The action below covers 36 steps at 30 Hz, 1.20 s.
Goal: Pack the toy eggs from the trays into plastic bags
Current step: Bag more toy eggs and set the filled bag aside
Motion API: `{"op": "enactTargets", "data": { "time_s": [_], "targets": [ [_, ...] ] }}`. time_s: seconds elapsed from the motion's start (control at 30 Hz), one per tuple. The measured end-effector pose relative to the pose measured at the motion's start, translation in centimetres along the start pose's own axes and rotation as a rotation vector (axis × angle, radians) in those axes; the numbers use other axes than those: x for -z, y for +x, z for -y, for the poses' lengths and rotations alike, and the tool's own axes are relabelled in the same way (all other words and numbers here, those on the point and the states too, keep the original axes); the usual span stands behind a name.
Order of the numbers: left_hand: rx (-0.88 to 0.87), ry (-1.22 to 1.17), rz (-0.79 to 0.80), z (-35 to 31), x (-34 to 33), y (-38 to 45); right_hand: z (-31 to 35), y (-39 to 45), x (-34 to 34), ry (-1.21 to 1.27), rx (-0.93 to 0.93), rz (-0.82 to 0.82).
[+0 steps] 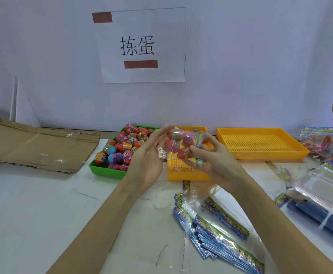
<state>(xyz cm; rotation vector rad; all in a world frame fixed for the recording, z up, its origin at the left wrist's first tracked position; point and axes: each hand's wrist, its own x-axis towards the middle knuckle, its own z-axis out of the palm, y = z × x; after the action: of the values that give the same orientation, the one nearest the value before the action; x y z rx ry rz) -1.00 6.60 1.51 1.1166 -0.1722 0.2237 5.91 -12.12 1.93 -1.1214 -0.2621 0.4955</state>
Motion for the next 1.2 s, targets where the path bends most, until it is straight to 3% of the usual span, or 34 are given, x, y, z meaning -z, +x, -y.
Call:
{"op": "enactTargets", "data": {
  "time_s": [0.17, 0.27, 0.43, 0.67, 0.83, 1.0, 1.1, 1.2],
  "targets": [
    [0.022, 0.274, -0.243, 0.8, -0.2, 0.5, -0.1, -0.1, 0.0, -0.188, 0.04, 0.014],
    [0.057, 0.239, -0.251, 1.0, 0.4, 0.7, -0.4, -0.3, -0.5, -0.237, 0.035, -0.023],
    [0.001, 0.258, -0.303, 0.9, -0.1, 0.4, -0.8, -0.4, -1.0, -0.484, 0.247, -0.154],
    [-0.146, 0.324, -0.431, 1.5, -0.3, 0.2, -0.4, -0.4, -1.4, -0.414, 0.17, -0.122],
    [-0.3, 0.498, -0.638, 1.8, 0.6, 0.5, -0.5, -0.7, -1.3, -0.534, 0.132, 0.079],
    [-0.408, 0.759, -0.553, 2.2, 0.5, 0.3, -1.6, -0.8, -1.9, -0.879, 0.36, -0.01],
    [-0.419, 0.739, -0.591, 1.8, 0.6, 0.4, -1.4, -0.8, -1.7, -0.975, 0.489, -0.034],
    [-0.363, 0.681, -0.627, 1.4, 0.5, 0.6, -0.9, -0.5, -1.5, -0.976, 0.486, -0.035]
  ]
}}
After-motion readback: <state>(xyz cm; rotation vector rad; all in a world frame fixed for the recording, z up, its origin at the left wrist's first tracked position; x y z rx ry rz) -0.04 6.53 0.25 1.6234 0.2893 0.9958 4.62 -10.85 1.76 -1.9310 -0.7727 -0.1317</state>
